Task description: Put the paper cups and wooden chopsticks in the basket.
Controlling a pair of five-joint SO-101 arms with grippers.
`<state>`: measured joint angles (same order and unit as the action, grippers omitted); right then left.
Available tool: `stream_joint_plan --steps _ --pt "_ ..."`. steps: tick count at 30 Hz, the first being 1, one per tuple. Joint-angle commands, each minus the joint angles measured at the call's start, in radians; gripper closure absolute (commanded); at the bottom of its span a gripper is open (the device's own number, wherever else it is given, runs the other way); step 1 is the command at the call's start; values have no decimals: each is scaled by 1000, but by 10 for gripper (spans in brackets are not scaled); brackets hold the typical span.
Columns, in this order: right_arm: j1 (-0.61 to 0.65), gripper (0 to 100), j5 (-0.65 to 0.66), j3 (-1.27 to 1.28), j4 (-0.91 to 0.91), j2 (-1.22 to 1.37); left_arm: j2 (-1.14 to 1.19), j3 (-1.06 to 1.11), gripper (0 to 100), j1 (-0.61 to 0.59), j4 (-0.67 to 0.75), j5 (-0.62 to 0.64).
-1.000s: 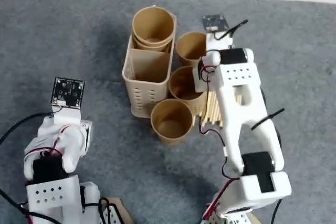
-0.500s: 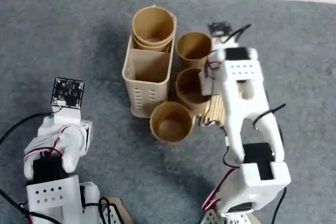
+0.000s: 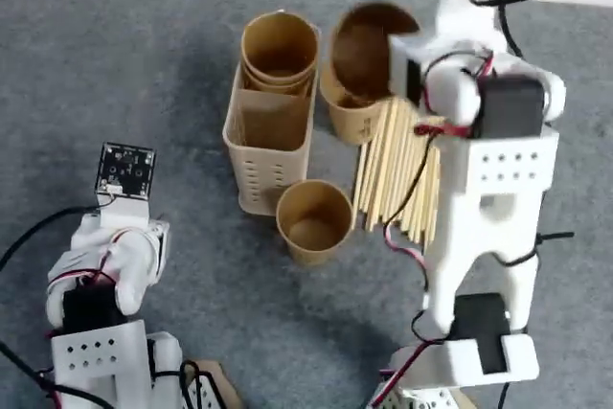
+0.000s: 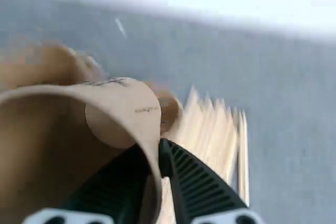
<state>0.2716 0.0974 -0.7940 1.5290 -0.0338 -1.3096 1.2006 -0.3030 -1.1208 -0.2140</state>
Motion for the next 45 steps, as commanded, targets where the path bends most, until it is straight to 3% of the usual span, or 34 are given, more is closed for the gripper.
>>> stream_joint_plan --steps 1,6,13,28,37,45 --pt "88 993 0 -124 -77 -4 -7 10 793 -1 61 0" --pt "165 993 0 -105 -122 136 -8 12 793 -1 60 0" --pt "174 993 0 -107 -147 306 -8 13 793 -1 60 2" --pt "176 985 8 -99 -102 328 -13 13 793 -1 60 2" --pt "182 770 5 -110 -87 323 -13 15 793 -1 60 2" --pt "179 763 2 -289 -104 321 -13 15 793 12 60 2"
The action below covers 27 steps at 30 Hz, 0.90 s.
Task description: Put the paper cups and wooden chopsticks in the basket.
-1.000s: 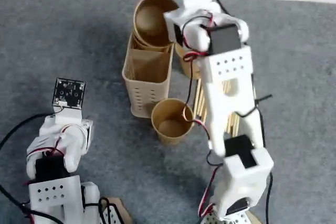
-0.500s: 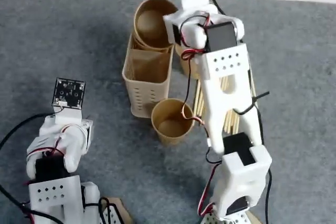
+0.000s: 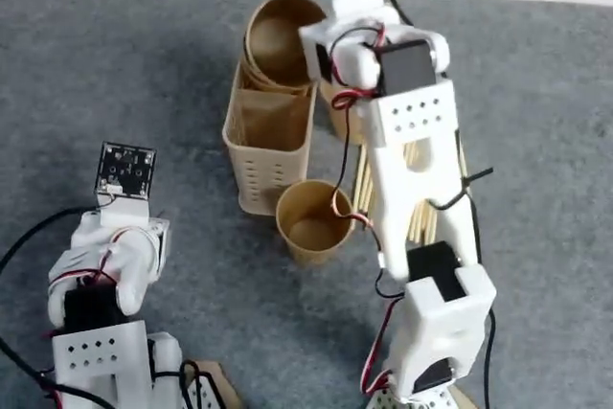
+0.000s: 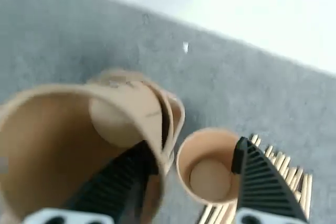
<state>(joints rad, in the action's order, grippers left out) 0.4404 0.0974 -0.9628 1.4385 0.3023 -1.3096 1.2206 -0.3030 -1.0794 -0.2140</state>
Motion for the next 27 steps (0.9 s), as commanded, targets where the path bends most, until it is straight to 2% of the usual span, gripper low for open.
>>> stream_joint_plan --steps 1,3,10,15,19,27 --pt "10 763 2 -162 -13 -8 -13 -5 793 22 18 2" --pt "21 763 2 -229 -31 -5 -13 2 793 41 18 2" --pt "22 763 3 -208 -62 97 -13 4 793 47 18 2" --pt "-147 763 3 -208 53 105 -13 4 793 47 18 2" --pt "-257 763 2 -156 65 140 -13 4 793 47 18 2" --pt "-262 763 2 -82 45 346 -13 5 793 47 18 2"
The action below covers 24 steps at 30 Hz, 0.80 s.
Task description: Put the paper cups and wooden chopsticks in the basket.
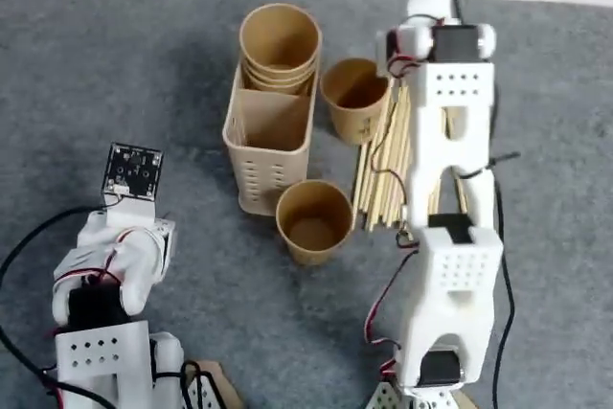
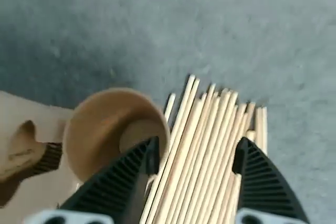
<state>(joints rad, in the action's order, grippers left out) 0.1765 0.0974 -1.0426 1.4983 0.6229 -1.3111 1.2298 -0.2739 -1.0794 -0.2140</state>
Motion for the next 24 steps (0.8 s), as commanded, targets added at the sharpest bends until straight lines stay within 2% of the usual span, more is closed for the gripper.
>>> stream_joint_plan --steps 1,12,14,16,17,20,24 --pt "5 763 2 -2 -13 50 -12 -4 793 18 20 2" --pt "13 765 5 -2 -8 223 -12 -4 793 18 20 2" --pt "13 820 6 -2 -7 251 -12 -4 793 18 20 2" --pt "13 959 5 -4 -7 259 -12 -4 793 18 20 2" --pt "10 998 3 -7 -5 252 -12 -4 793 18 20 2" --pt "2 996 2 -73 53 197 -12 -2 793 18 20 2" --pt "5 993 5 -292 185 65 -12 -2 793 18 20 2"
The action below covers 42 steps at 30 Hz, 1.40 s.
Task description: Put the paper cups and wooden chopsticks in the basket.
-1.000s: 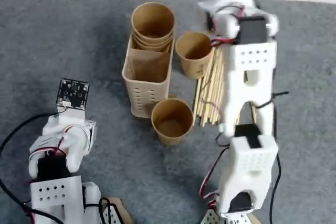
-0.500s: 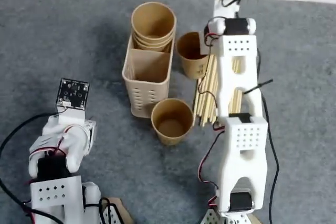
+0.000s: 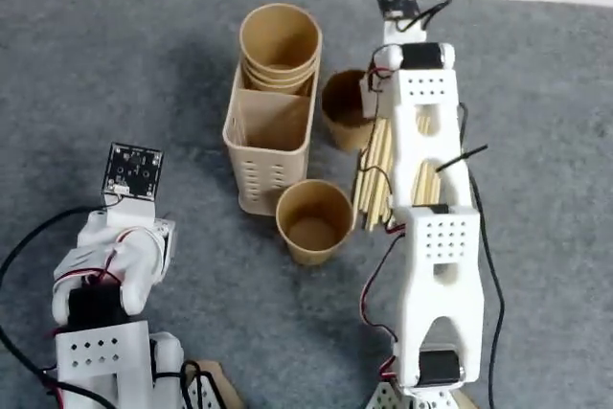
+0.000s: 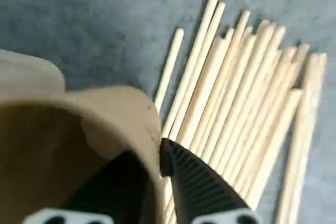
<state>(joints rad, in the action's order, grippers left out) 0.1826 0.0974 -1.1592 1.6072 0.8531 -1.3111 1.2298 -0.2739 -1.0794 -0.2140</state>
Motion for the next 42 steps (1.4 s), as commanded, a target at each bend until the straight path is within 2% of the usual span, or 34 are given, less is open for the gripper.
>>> stream_joint_plan --steps 1,7,10,15,21,31,33,39,42 --pt "1 993 6 -237 102 -203 -12 -2 793 18 20 2" --pt "47 993 2 -461 122 -430 -12 -2 793 18 20 2" --pt "142 993 2 -458 85 -495 -12 -2 793 18 20 2" --pt "288 993 6 -440 128 -503 -12 -2 793 18 18 2" --pt "268 993 6 -308 104 -398 -12 -2 793 18 18 2" --pt "262 985 6 -298 58 -200 -12 -2 793 18 18 2" --pt "259 933 2 -298 31 -197 -12 -2 793 18 18 2" --pt "265 663 -57 -300 -45 -202 -12 -2 793 18 20 2" --pt "265 635 -66 -351 -48 -211 -12 -2 793 18 20 2"
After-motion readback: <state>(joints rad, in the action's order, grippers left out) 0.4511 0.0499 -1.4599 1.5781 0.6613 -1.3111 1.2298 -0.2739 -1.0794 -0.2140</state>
